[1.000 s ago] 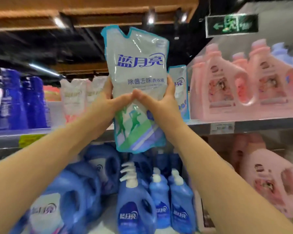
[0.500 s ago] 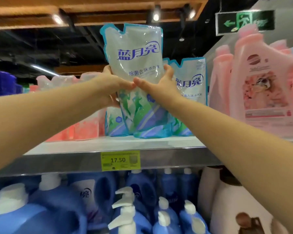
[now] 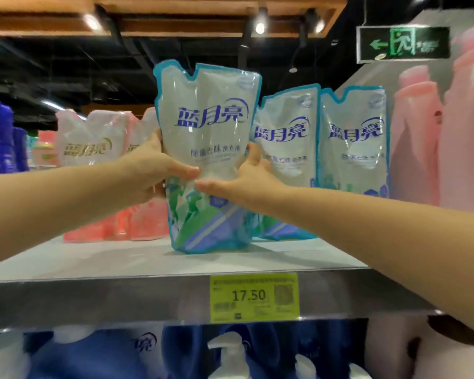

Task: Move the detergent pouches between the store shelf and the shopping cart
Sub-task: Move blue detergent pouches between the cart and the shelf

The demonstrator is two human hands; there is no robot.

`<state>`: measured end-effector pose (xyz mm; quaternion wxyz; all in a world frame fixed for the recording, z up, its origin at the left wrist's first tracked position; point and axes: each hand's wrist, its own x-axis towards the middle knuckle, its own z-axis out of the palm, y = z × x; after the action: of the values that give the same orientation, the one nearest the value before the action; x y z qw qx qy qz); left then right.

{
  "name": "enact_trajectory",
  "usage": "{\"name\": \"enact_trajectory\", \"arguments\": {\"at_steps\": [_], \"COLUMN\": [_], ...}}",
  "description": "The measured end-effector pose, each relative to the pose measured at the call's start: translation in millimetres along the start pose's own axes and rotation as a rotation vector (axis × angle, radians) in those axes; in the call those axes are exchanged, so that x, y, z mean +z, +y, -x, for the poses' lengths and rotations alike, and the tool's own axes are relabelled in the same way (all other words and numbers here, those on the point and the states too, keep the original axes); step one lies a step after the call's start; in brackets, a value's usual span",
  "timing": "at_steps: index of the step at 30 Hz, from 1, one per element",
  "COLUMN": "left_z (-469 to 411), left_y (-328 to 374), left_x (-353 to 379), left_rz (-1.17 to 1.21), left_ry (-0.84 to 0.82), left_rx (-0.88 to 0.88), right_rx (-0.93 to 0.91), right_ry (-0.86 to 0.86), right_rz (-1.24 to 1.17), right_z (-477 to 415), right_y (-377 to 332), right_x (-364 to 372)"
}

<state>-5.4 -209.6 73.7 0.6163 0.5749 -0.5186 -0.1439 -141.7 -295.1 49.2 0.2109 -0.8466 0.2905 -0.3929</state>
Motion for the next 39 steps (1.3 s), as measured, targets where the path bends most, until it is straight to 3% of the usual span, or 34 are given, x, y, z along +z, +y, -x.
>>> {"name": "enact_trajectory", "arguments": {"at_steps": [5,9,14,18,22,39], "left_z": [-12.0,-13.4,1.1,11.6,3.3,-28.1], "left_y": [-15.6,-17.0,-17.5,-26.5,-33.8,-60.4], "left_x": [-4.0,-10.5,-17.6,-8.4,0.3,-13.1], "left_rz": [0.057,-0.031,-0.162,-0.235,-0.268,-0.316], "left_ry": [0.019,-0.03,-0.056,-0.123,-0.057,0.019], "left_rx": [-0.027,-0.091,-0.205,-0.265,-0.294,-0.281], "right_rx": [0.013,-0.015,-0.162,-0.223,-0.158,-0.224], "right_ry": [-0.064,-0.11,-0.032,-0.133,-0.2,-0.226], "right_rz": [0.098,0.211,0.518,0.733,0.736,0.766], "right_z": [-12.0,-6.4,19.2,29.5,20.6,-4.6], "right_y": [2.8,3.5,-2.6,-10.6,-11.7,-0.9], "right_x": [1.7,-16.0,-9.4,4.8,12.9,19.7]}}
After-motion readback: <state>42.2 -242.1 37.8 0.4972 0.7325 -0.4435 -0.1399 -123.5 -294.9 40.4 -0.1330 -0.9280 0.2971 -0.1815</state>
